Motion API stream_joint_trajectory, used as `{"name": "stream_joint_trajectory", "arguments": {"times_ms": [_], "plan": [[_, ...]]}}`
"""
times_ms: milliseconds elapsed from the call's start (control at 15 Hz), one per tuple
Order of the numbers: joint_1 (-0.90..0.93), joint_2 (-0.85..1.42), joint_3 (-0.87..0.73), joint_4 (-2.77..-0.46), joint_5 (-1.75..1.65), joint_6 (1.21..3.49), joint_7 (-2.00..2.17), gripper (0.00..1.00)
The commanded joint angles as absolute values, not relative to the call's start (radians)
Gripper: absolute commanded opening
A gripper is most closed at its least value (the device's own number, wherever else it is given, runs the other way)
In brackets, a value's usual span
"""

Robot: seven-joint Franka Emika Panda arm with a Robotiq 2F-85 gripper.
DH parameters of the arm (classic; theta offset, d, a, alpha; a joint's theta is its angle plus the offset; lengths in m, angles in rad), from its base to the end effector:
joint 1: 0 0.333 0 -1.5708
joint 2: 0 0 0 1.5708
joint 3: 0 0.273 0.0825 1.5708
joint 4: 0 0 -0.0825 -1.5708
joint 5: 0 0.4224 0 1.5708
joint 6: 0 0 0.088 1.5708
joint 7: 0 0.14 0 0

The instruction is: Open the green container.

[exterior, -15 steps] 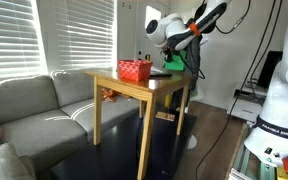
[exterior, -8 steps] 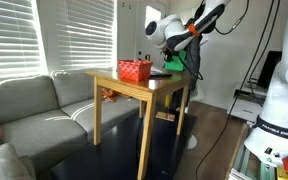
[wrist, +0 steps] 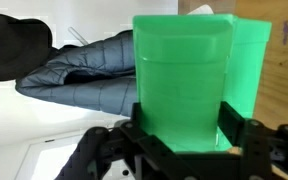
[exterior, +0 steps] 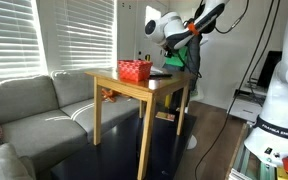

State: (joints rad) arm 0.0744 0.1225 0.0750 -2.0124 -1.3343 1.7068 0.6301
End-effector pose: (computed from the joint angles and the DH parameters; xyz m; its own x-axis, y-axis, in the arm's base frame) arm 0.6019 -0.0346 0.3550 0.9902 0.1159 0.0778 -0.0419 -0.2851 0.9576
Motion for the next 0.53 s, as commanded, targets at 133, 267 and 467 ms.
{"name": "stream_joint_trajectory", "arguments": {"times_ms": [133,267,467], "plan": [[0.091,0.142,0.079,-1.999,-1.394,1.626,0.636,0.50],[0.098,0.163,0.079,-1.992,-1.423,1.578,0.653,0.50],[0.092,0.157,0.083,-1.998,-1.397,1.621,0.627,0.50]]}}
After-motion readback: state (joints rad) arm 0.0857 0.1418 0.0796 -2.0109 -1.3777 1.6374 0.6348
